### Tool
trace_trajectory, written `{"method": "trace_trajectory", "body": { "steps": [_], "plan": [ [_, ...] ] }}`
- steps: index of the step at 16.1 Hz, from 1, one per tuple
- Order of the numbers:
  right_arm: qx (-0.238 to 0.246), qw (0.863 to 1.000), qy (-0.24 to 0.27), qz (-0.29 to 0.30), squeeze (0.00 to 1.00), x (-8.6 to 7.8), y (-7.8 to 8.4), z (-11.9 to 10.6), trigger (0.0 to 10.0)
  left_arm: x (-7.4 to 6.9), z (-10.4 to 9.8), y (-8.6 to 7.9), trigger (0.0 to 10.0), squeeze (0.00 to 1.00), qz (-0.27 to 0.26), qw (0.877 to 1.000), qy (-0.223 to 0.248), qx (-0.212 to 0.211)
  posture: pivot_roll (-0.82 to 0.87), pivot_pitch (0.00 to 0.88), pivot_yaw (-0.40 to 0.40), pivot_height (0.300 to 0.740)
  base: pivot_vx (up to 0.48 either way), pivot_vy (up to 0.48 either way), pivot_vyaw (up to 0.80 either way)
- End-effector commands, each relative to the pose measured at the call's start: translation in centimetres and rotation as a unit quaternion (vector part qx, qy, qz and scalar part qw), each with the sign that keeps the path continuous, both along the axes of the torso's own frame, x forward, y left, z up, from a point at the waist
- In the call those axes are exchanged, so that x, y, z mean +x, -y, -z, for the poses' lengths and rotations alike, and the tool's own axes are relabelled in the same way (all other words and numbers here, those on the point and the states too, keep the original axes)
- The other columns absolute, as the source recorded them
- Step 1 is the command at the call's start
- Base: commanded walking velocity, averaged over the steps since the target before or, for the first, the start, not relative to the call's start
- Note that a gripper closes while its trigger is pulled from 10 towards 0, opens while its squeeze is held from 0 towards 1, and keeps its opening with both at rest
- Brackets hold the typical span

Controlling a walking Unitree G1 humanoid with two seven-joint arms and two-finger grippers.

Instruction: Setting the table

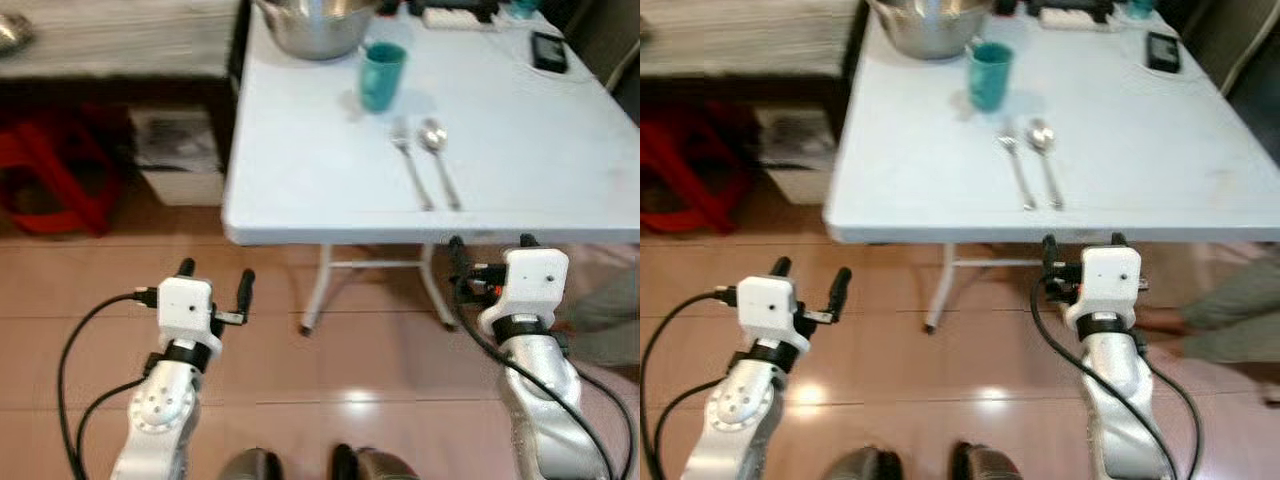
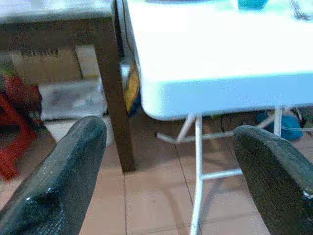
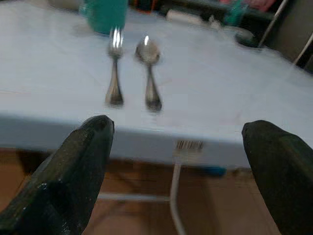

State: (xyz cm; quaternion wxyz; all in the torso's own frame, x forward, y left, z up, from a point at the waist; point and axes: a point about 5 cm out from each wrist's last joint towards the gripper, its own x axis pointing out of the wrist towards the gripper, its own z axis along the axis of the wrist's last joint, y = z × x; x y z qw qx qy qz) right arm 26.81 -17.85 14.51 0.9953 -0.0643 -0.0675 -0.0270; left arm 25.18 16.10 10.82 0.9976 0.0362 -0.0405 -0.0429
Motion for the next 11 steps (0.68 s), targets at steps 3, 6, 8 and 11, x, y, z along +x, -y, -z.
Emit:
{"method": "trace_trajectory", "body": {
  "steps": [3,6,8,11],
  "plan": [
    [-0.003,1.000,-0.002,0.001,0.00,0.05,0.00,0.15,10.0,-0.23,-0.08,-0.15,10.0,0.00,0.008,1.000,0.005,0.000,-0.10,0.229,-0.007,0.740,0.000,0.000,0.00],
    [-0.005,1.000,0.000,-0.002,0.00,0.19,-0.08,0.06,10.0,-0.18,-0.07,-0.04,10.0,0.00,0.018,1.000,0.003,-0.013,-0.10,0.222,-0.008,0.740,0.000,0.000,0.00],
    [-0.012,1.000,0.002,-0.002,0.00,0.23,-0.07,-0.03,10.0,-0.15,-0.22,0.05,10.0,0.00,0.028,0.999,0.007,-0.017,-0.10,0.222,-0.006,0.740,0.000,0.000,0.00],
    [-0.017,1.000,0.007,-0.003,0.00,0.14,-0.21,-0.18,10.0,-0.18,-0.23,0.32,10.0,0.00,0.037,0.999,0.007,-0.022,-0.10,0.225,-0.005,0.740,0.273,0.000,0.00]
  ]
}}
